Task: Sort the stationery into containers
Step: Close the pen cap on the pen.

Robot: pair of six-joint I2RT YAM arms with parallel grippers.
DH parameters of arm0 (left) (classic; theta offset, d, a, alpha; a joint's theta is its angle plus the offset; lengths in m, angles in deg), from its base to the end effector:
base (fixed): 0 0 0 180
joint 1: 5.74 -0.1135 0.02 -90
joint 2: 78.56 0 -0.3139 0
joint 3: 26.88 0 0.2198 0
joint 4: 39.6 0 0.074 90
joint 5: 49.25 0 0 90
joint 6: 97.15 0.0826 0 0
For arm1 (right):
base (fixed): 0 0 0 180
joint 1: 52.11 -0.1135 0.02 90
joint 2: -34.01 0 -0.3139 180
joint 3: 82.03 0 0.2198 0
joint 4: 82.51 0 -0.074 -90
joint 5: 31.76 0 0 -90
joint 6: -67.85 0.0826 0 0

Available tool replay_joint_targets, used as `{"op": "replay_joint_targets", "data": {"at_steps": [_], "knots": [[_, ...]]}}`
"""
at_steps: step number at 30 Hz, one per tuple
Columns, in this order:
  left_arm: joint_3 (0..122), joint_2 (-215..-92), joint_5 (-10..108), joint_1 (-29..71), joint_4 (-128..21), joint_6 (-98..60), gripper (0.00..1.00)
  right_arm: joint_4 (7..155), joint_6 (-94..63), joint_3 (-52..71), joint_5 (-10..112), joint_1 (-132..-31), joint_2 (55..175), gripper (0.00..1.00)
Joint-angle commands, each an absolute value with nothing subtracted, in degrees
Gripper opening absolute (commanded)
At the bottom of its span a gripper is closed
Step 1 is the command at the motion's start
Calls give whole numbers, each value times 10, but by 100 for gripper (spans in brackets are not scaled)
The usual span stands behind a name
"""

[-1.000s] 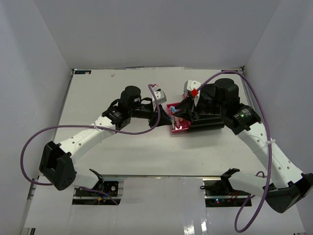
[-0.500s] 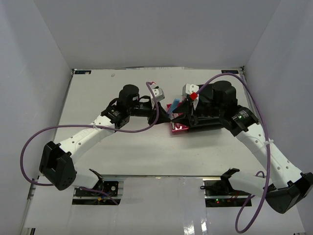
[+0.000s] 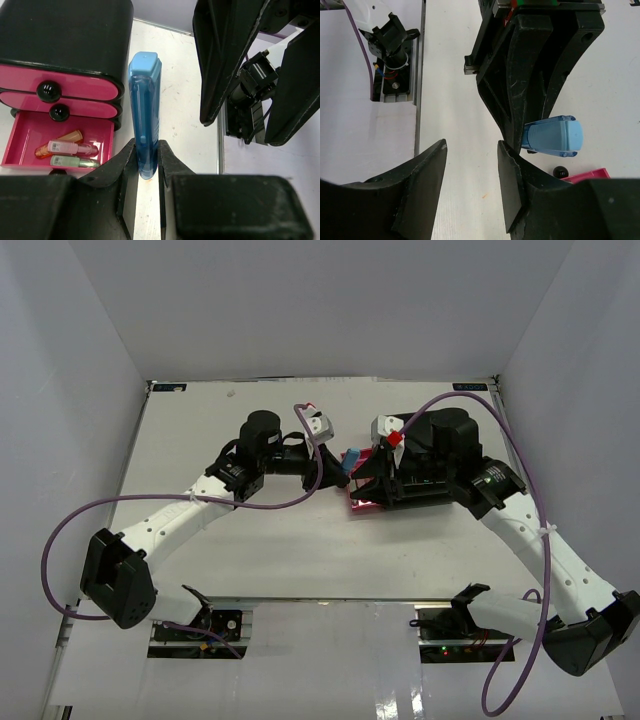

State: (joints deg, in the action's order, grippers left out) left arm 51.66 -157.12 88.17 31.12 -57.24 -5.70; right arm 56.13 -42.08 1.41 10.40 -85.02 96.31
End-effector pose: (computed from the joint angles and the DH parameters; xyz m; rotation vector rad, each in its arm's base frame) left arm 0.2046 -0.2294 0.3817 1.1719 1.5577 -1.1891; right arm 0.1351 0.1604 0.4260 -1.3196 1.3853 0.9496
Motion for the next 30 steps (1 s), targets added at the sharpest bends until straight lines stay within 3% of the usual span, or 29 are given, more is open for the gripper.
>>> {"op": "replay_joint_targets", "data": {"at_steps": [1, 14, 30], "knots": [[511, -1555, 894, 307, -539, -57, 0, 574, -410, 16, 89, -852, 959, 51], [461, -1505, 861, 303, -600, 57, 0, 519, -410, 42, 191, -852, 915, 50], [457, -1494, 864, 303, -648, 102, 0, 443, -457, 167, 175, -867, 1049, 45]]}}
